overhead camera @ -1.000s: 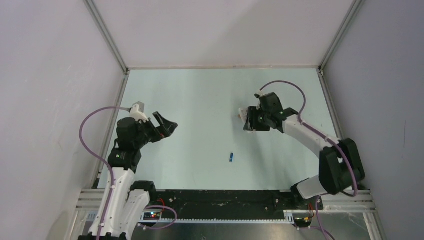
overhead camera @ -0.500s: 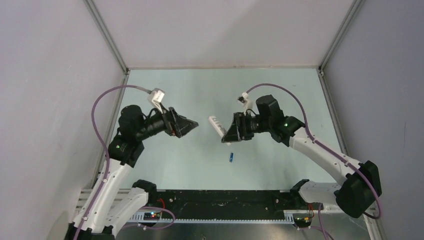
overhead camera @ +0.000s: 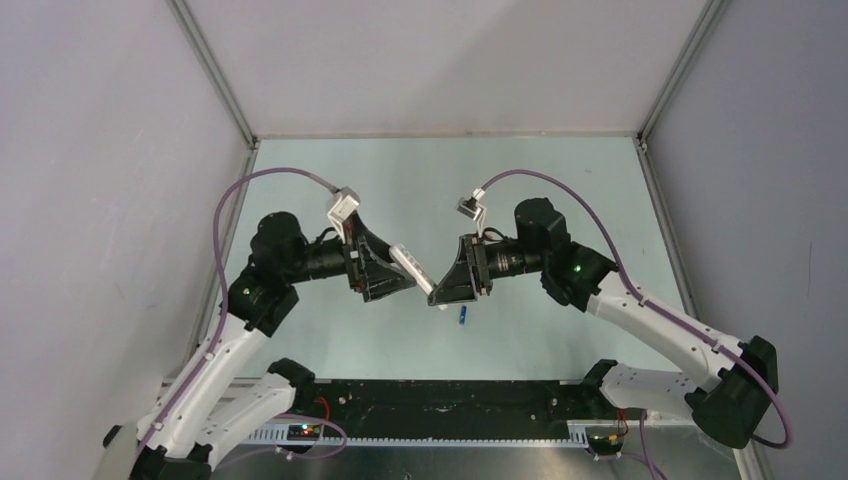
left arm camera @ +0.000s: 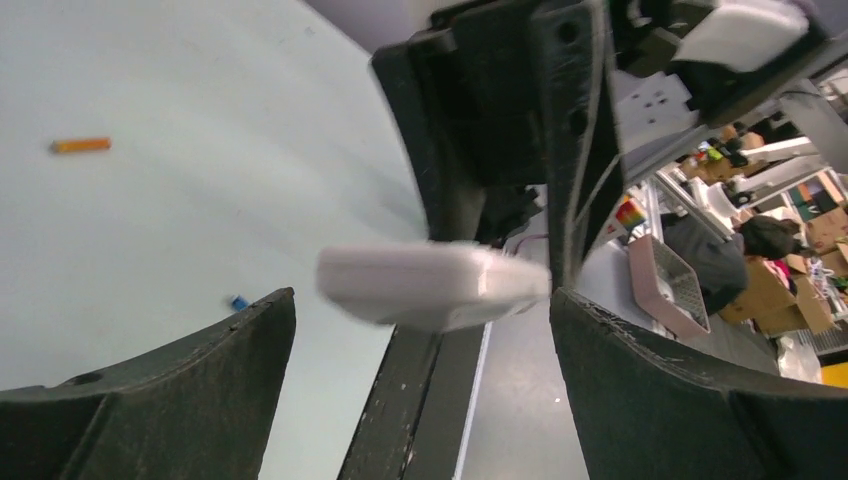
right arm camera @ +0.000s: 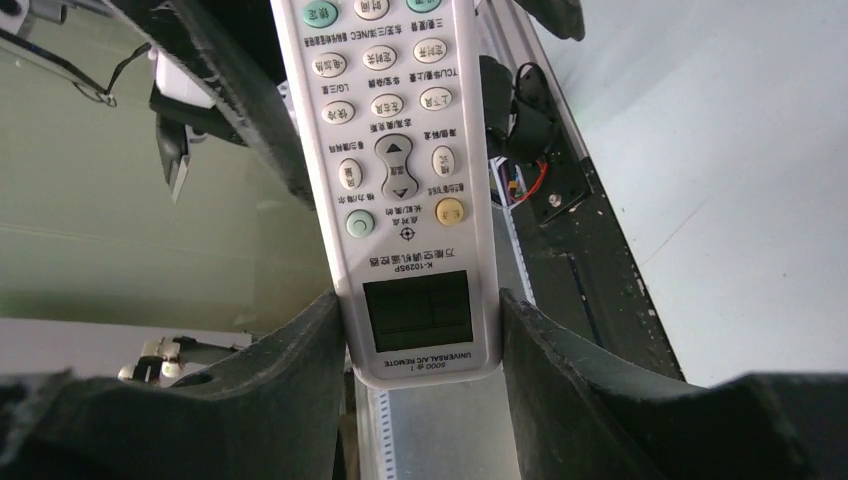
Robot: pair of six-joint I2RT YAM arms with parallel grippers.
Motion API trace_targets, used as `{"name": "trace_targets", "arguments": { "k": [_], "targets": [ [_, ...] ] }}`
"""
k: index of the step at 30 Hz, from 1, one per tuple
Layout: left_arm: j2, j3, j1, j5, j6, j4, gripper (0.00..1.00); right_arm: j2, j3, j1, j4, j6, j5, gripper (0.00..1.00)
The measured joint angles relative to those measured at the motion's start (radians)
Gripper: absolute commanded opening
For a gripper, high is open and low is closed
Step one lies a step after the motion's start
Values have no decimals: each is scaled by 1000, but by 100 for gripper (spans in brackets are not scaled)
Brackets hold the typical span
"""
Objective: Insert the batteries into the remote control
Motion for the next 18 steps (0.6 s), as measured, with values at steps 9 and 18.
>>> {"name": "trace_targets", "arguments": {
  "k": [9, 18],
  "targets": [
    [-57, -23, -20, 40, -153, 214, 99, 0, 0, 15, 51, 21, -34, 18],
    [-34, -32, -20, 32, -228, 260, 70, 9, 0, 15, 56, 20, -60, 18]
  ]
}}
